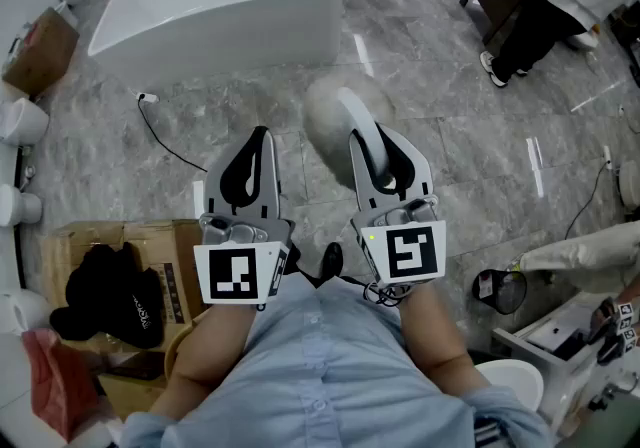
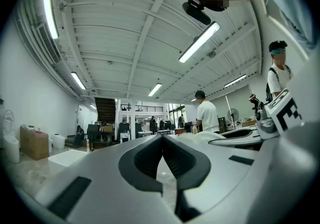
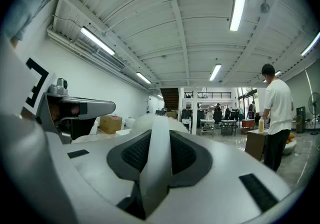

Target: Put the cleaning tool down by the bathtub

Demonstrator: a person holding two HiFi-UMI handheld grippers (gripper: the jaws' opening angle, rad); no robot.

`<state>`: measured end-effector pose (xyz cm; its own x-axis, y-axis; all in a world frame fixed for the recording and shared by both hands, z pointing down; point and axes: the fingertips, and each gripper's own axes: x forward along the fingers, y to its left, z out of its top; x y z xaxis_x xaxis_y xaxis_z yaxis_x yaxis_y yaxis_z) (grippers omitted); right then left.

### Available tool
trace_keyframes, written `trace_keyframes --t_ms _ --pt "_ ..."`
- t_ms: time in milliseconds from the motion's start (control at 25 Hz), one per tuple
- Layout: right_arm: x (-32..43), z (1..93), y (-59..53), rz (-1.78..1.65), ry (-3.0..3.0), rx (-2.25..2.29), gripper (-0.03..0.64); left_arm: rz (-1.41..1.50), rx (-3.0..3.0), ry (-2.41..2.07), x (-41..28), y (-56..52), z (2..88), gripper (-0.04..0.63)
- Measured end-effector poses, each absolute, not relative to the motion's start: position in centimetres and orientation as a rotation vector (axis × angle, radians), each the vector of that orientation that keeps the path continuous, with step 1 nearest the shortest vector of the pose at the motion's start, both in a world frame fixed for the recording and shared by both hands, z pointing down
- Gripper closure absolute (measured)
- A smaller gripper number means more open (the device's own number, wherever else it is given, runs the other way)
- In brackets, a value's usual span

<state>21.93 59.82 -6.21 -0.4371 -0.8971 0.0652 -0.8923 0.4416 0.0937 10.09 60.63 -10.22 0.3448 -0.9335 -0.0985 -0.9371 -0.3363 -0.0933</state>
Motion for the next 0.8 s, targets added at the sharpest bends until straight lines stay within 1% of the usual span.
trace_keyframes --t_ms 480,800 --pt "23.5 -6.3 60.2 -0.077 -2.576 1.628 0.515 0.031 -2.458 1.729 10.8 60.9 -10.1 0.58" --pt "26.5 -5.3 58.4 -0.039 -2.517 1.706 0.515 0.012 -2.433 1.783 9.7 59.7 -9.8 0.58"
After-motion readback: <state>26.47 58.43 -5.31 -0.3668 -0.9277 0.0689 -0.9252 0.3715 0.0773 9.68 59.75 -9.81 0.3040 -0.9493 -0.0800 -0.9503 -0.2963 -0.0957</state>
